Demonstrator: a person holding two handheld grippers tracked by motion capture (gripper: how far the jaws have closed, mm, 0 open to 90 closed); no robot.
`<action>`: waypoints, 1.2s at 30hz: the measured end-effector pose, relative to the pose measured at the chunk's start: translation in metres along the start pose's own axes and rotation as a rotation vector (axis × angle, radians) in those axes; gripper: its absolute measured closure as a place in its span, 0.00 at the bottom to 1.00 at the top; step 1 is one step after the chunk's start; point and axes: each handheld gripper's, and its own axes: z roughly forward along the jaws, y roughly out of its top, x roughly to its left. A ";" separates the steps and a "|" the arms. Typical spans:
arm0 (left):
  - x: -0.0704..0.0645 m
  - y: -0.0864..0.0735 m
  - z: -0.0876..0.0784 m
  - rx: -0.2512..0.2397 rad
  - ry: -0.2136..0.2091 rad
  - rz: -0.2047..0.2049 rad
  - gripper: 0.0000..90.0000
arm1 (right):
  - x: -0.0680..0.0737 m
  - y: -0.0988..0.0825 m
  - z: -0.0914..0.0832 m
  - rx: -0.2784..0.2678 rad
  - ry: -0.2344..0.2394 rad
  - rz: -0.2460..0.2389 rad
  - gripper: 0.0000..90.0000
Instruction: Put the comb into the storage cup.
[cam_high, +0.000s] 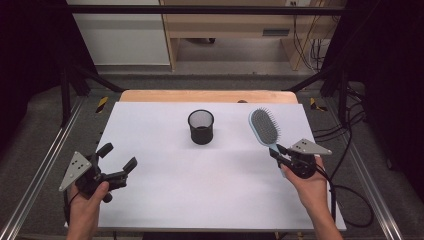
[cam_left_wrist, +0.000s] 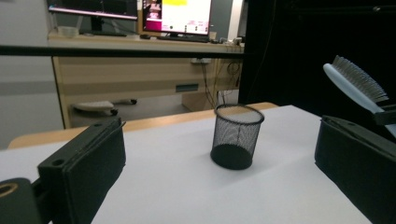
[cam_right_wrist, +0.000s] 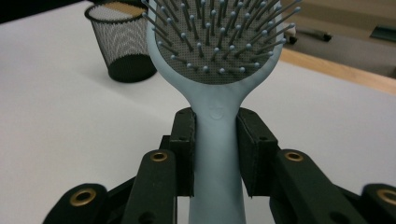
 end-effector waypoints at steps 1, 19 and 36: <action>-0.002 0.004 0.004 0.000 -0.005 0.007 0.02 | 0.001 0.001 0.001 -0.015 0.000 0.003 0.77; -0.037 0.035 0.063 -0.008 -0.113 -0.016 0.02 | 0.046 0.026 0.026 -0.141 0.048 -0.003 0.77; -0.083 0.054 0.100 0.020 -0.215 -0.015 0.02 | 0.106 0.041 0.050 -0.219 0.099 -0.055 0.77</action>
